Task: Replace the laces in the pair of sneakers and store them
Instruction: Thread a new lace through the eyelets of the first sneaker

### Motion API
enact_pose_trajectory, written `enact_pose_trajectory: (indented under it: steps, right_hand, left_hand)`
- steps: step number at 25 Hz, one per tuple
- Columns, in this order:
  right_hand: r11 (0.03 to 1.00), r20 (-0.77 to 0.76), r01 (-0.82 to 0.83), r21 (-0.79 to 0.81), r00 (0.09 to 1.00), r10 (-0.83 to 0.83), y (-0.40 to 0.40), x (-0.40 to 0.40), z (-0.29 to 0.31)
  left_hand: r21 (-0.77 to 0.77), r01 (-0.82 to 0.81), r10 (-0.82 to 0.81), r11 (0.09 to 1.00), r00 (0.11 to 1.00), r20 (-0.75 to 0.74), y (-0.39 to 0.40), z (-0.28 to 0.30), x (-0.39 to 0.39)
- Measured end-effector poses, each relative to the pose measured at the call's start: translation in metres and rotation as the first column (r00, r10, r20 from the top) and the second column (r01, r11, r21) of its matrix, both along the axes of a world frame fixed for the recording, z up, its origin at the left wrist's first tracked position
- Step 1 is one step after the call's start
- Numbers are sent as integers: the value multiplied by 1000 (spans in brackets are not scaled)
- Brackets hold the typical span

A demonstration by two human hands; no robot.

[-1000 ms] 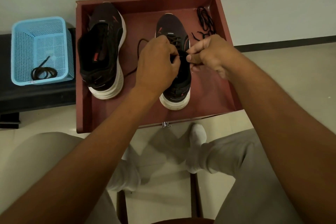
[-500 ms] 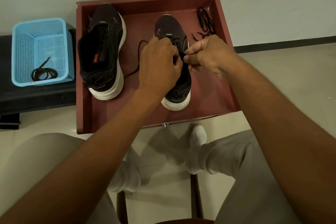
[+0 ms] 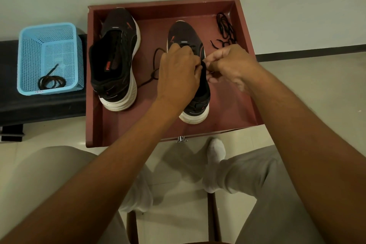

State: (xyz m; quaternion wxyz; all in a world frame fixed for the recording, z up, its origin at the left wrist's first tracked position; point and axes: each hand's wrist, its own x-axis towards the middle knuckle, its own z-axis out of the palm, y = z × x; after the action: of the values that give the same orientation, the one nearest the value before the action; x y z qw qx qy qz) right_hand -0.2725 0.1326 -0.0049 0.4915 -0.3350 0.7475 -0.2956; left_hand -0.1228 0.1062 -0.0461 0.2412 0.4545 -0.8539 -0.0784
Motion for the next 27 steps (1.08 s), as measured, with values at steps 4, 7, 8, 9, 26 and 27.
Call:
enact_pose_trajectory:
  steps: [4, 7, 8, 9, 26, 27]
  right_hand:
    - [1000, -63, 2, 0, 998, -2, -2, 0, 0]
    - [998, -110, 50, -24, 993, -53, -4, -3, 1]
    - [998, -132, 60, -27, 989, -63, -4, -3, 2]
    - [997, -159, 75, -26, 984, -78, -4, -5, 4]
    - [930, -443, -346, -121, 857, 261, 1, -14, 6]
    - [930, -435, -351, -110, 858, 272, -1, -11, 4]
  left_hand:
    - [58, -30, 33, 998, 998, -52, -3, -3, 6]
    - [123, -46, 59, 991, 993, -103, -4, -8, 11]
    - [135, -40, 56, 990, 992, -116, -3, -9, 12]
    - [145, -34, 53, 989, 990, -128, -2, -10, 13]
    - [416, 51, 163, 908, 871, -464, -8, -15, 32]
    - [401, 38, 163, 915, 875, -456, -8, -16, 31]
